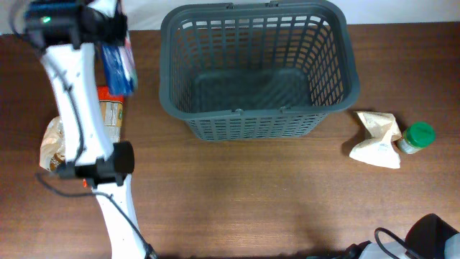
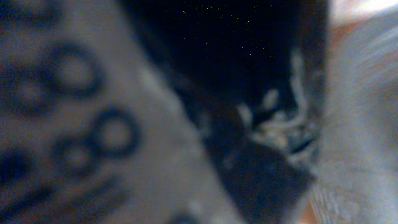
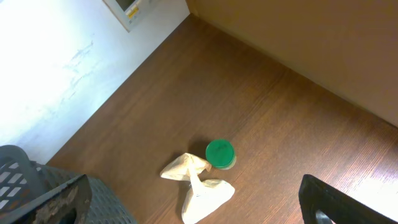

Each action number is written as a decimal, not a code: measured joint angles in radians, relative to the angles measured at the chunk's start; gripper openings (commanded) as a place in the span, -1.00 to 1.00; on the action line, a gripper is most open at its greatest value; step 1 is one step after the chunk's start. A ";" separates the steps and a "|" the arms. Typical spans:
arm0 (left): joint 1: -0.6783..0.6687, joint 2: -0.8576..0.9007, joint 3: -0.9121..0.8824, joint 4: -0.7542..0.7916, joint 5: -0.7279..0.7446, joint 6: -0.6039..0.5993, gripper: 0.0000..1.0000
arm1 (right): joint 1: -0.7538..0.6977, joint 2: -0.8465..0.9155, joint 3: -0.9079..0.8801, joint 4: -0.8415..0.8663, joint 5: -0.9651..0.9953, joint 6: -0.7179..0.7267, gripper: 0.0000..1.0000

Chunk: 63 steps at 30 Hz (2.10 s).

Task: Pack container
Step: 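Lift the blue box into the basket and open the left gripper, then grasp the orange-red pasta package with the left gripper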

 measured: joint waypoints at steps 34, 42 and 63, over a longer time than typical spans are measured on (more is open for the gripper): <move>-0.603 0.056 -0.485 0.311 -0.217 0.598 0.98 | 0.000 0.000 0.000 0.000 0.000 0.000 0.97; -0.290 -0.402 -0.381 0.097 -0.270 0.129 0.98 | 0.000 0.000 0.000 0.000 0.000 0.000 0.97; 0.271 0.076 -0.903 0.029 -0.070 0.014 0.88 | -0.001 0.000 0.000 0.000 0.000 0.000 0.97</move>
